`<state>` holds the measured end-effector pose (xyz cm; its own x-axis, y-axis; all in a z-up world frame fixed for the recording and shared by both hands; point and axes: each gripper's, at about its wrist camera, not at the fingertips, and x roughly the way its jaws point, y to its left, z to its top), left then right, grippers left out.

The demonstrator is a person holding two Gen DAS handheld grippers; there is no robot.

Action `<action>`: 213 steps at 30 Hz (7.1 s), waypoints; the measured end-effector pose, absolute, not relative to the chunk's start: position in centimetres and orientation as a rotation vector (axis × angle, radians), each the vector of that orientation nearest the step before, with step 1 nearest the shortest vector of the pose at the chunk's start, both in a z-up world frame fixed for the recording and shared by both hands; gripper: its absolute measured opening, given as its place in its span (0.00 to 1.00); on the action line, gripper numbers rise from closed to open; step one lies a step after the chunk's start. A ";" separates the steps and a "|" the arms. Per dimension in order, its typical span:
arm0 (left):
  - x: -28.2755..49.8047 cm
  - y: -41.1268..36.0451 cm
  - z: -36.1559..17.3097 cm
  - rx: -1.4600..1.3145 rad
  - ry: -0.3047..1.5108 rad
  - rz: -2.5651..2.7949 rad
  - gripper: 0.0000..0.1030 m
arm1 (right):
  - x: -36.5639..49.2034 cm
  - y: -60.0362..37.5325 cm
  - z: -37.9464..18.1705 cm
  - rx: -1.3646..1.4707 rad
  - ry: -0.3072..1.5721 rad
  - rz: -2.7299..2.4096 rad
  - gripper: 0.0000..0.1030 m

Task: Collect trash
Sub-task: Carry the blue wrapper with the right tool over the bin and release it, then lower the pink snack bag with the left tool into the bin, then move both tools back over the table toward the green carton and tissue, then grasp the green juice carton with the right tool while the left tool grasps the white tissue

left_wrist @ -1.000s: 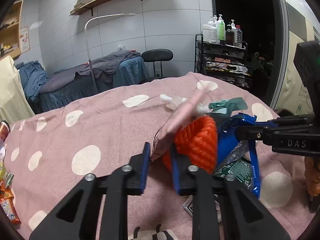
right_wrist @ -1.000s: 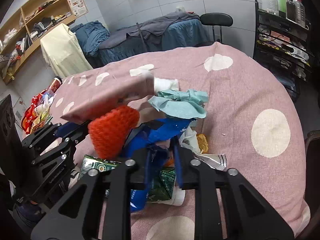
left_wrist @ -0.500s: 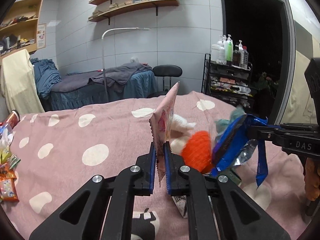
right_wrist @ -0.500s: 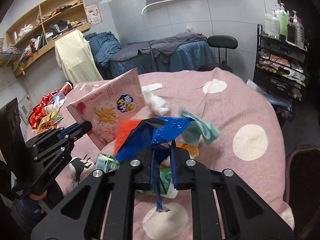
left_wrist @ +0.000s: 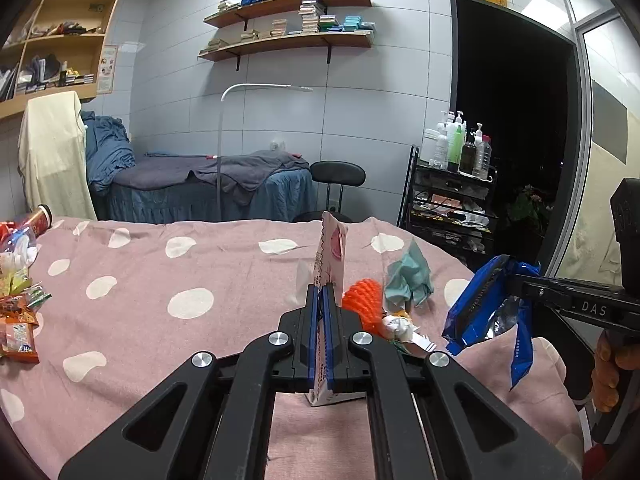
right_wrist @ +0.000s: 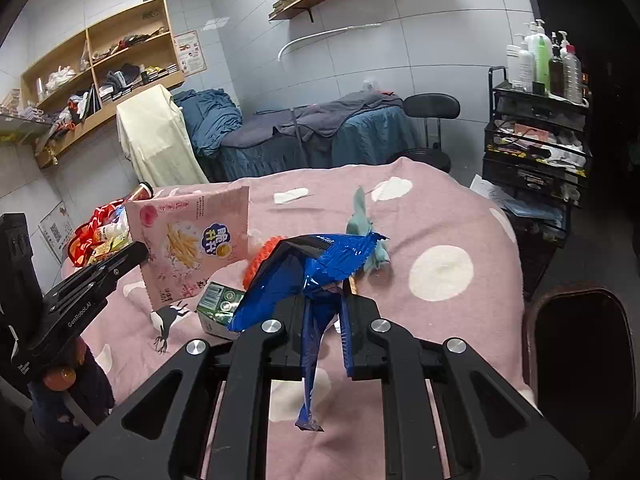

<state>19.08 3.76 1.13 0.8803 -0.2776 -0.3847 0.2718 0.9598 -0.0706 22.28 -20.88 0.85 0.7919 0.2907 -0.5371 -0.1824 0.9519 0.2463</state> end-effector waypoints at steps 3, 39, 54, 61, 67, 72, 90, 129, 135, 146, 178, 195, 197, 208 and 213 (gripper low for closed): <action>18.5 3.1 1.4 -0.022 0.393 -0.295 0.04 | 21.1 -21.9 1.0 0.195 0.600 0.246 0.13; 14.5 -16.7 2.2 -0.002 0.380 -0.725 0.04 | 13.1 -43.0 -5.1 0.263 0.704 -0.294 0.13; 14.4 -22.1 -0.1 0.056 0.465 -0.793 0.04 | 11.9 -46.3 -10.0 0.372 0.767 -0.376 0.69; 14.5 -24.0 -0.8 0.083 0.499 -0.823 0.04 | 10.4 -48.9 -8.6 0.424 0.688 -0.495 0.75; 14.7 -25.9 -1.8 0.117 0.553 -0.850 0.04 | 9.2 -51.0 -7.9 0.471 0.646 -0.559 0.76; 14.8 -27.8 -2.4 0.154 0.598 -0.878 0.04 | 8.8 -51.6 -7.6 0.484 0.636 -0.570 0.76; 15.1 -29.5 -5.3 0.209 0.704 -0.856 0.89 | 7.1 -52.7 -6.4 0.507 0.545 -0.637 0.91; 16.7 -9.2 -2.2 0.034 0.597 -0.526 0.95 | 16.0 -34.8 -3.3 0.280 0.600 -0.056 0.93; 18.3 -2.8 -2.6 -0.008 0.620 -0.385 0.95 | 18.8 -29.4 -3.1 0.260 0.652 0.132 0.93; 19.8 4.9 -4.2 -0.080 0.678 -0.251 0.95 | 22.7 -18.3 -2.9 -0.006 0.720 0.509 0.93; 21.1 8.3 -6.3 -0.284 0.774 -0.425 0.95 | 32.0 -6.4 -7.0 -0.528 0.790 0.951 0.56; 29.2 3.5 -5.8 0.070 0.826 -0.309 0.66 | 27.6 -15.9 -0.9 -0.086 0.619 0.810 0.50; 30.2 3.1 -6.4 0.075 0.862 -0.310 0.61 | 26.7 -16.7 -0.6 -0.063 0.606 0.796 0.50; 31.7 2.5 -7.5 -0.013 0.917 -0.313 0.45 | 23.3 -19.8 -0.7 0.022 0.585 0.736 0.50; 31.1 3.1 -6.9 -0.039 0.894 -0.305 0.21 | 22.3 -20.8 -0.8 0.058 0.580 0.714 0.50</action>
